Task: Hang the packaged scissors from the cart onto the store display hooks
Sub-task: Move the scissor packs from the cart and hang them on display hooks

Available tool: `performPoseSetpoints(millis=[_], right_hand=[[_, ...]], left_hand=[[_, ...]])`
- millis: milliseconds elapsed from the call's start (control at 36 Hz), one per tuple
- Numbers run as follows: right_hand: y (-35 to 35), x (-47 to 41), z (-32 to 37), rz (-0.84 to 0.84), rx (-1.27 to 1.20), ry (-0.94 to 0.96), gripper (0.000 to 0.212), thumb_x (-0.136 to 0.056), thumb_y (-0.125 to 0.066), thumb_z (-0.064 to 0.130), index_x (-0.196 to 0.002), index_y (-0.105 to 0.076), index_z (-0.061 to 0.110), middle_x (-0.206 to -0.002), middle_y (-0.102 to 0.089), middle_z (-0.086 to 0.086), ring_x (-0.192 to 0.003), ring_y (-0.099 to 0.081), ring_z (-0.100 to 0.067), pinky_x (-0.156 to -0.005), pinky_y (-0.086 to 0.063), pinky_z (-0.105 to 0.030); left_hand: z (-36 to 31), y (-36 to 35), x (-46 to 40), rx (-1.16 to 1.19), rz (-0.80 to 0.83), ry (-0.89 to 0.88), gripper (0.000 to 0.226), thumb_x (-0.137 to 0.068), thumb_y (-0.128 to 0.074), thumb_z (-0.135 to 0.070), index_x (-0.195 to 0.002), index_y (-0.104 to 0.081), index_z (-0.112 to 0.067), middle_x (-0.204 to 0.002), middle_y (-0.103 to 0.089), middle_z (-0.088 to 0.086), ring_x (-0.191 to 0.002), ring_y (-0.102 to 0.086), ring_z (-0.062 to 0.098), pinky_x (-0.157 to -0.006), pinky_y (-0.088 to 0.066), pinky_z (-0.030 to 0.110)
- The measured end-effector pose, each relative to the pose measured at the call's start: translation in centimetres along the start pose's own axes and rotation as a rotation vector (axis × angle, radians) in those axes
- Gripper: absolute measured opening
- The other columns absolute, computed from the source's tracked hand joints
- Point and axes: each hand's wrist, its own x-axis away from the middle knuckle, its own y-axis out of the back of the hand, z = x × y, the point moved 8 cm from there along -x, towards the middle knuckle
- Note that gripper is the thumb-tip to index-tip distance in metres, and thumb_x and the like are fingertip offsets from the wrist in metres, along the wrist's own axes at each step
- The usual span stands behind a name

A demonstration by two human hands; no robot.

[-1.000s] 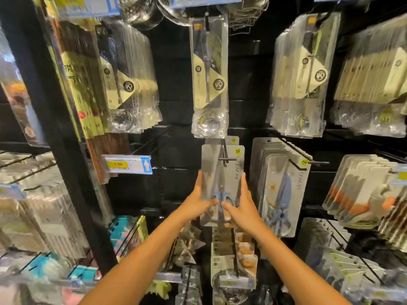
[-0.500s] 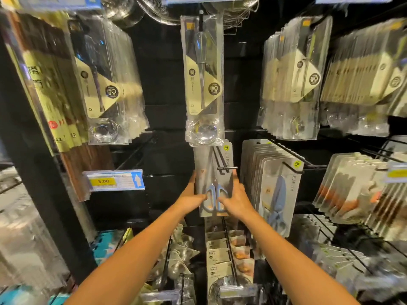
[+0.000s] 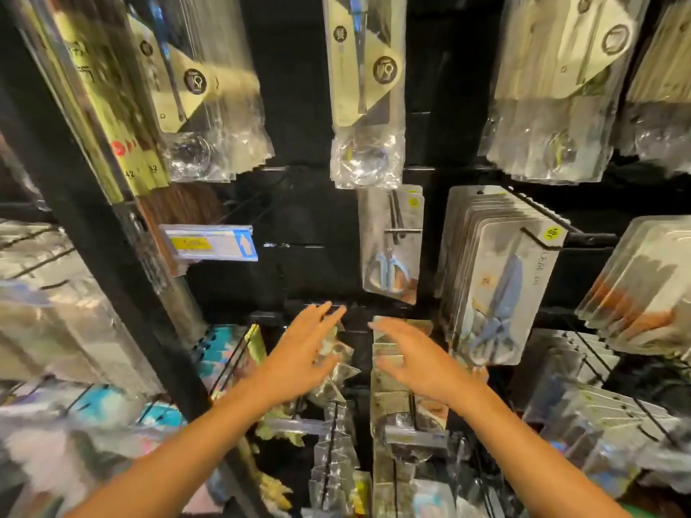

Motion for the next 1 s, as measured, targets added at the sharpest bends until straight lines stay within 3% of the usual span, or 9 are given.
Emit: performPoseSetpoints(millis=[167,333,417,528,639,750,833,917,1000], right_hand=[[-2.5,2.1,3.8,0.072,0.057,0.185,0.06,-0.101,-0.056,0.035,-0.155,-0.03,0.032,-0.161,-0.027,0.013,-0.149,-0.024,-0.009,-0.122,-0.023,-0.028],[-7.3,2.9,7.8,0.157,0.101,0.376,0.057,-0.101,-0.054,0.04,-0.153,-0.032,0.036,-0.158,-0.031,0.015,-0.147,-0.027,-0.008,-0.122,-0.029,-0.033],[-10.8,3.0,9.9,0.253,0.09,0.453,0.057,-0.102,-0.051,0.043,-0.154,-0.029,0.04,-0.159,-0.027,0.016,-0.148,-0.024,-0.01,-0.121,-0.029,-0.035],[-15.6,3.6,14.1,0.374,0.066,0.581,0.056,-0.102,-0.051,0.04,-0.155,-0.032,0.034,-0.16,-0.026,0.013,-0.15,-0.02,-0.011,-0.124,-0.02,-0.031],[-20.4,4.8,19.6,0.491,0.018,0.679,0.057,-0.101,-0.054,0.041,-0.153,-0.034,0.035,-0.16,-0.028,0.013,-0.149,-0.021,-0.008,-0.123,-0.015,-0.024],[-24.5,5.8,25.2,0.579,0.05,0.765,0.058,-0.101,-0.053,0.041,-0.155,-0.032,0.033,-0.159,-0.028,0.013,-0.147,-0.023,-0.008,-0.115,-0.013,-0.015],[-27.7,6.3,29.0,0.662,0.091,0.79,0.059,-0.103,-0.053,0.037,-0.156,-0.029,0.03,-0.161,-0.025,0.012,-0.149,-0.02,-0.01,-0.119,-0.016,-0.023],[-31.1,6.6,32.3,0.712,0.116,0.807,0.058,-0.102,-0.053,0.038,-0.155,-0.031,0.032,-0.161,-0.026,0.012,-0.149,-0.02,-0.011,-0.123,-0.022,-0.032],[-34.5,6.9,36.2,0.735,0.142,0.831,0.058,-0.102,-0.052,0.042,-0.155,-0.031,0.033,-0.161,-0.026,0.014,-0.149,-0.019,-0.006,-0.12,-0.017,-0.021]], left_hand=[[-1.6,1.7,8.4,-0.132,-0.025,-0.008,0.077,-0.102,-0.055,-0.042,-0.159,-0.004,-0.046,-0.169,0.002,-0.016,-0.155,0.012,0.009,-0.123,0.002,0.029],[-0.1,2.5,16.6,-0.276,-0.052,0.116,0.078,-0.097,-0.063,-0.039,-0.161,-0.02,-0.032,-0.169,-0.016,-0.003,-0.158,-0.006,0.021,-0.124,-0.011,0.035],[1.8,2.3,21.2,-0.263,-0.015,0.27,0.08,-0.099,-0.06,-0.042,-0.161,-0.009,-0.038,-0.171,-0.006,-0.008,-0.158,0.003,0.019,-0.126,-0.009,0.039],[4.0,2.4,28.4,-0.229,-0.003,0.493,0.068,-0.1,-0.037,-0.055,-0.161,-0.013,-0.036,-0.17,-0.01,-0.005,-0.158,-0.001,0.022,-0.123,-0.025,0.053],[5.1,2.8,36.1,-0.234,-0.042,0.641,0.068,-0.101,-0.046,-0.05,-0.161,-0.02,-0.032,-0.169,-0.018,-0.002,-0.157,-0.01,0.026,-0.125,-0.021,0.05],[7.2,3.2,43.5,-0.169,-0.074,0.796,0.068,-0.098,-0.035,-0.057,-0.16,-0.025,-0.03,-0.167,-0.023,0.004,-0.155,-0.016,0.03,-0.124,-0.021,0.051],[8.9,3.7,48.8,-0.118,-0.091,0.909,0.069,-0.1,-0.03,-0.064,-0.16,-0.015,-0.035,-0.17,-0.011,-0.002,-0.157,-0.003,0.024,-0.127,-0.01,0.043],[10.4,4.6,54.2,-0.163,-0.115,0.981,0.071,-0.098,-0.027,-0.068,-0.16,-0.023,-0.034,-0.169,-0.015,-0.004,-0.156,-0.01,0.024,-0.123,-0.011,0.04],[12.5,4.4,60.5,-0.173,-0.1,1.09,0.072,-0.096,-0.034,-0.063,-0.16,-0.023,-0.033,-0.169,-0.015,-0.004,-0.156,-0.007,0.022,-0.127,-0.01,0.045]])
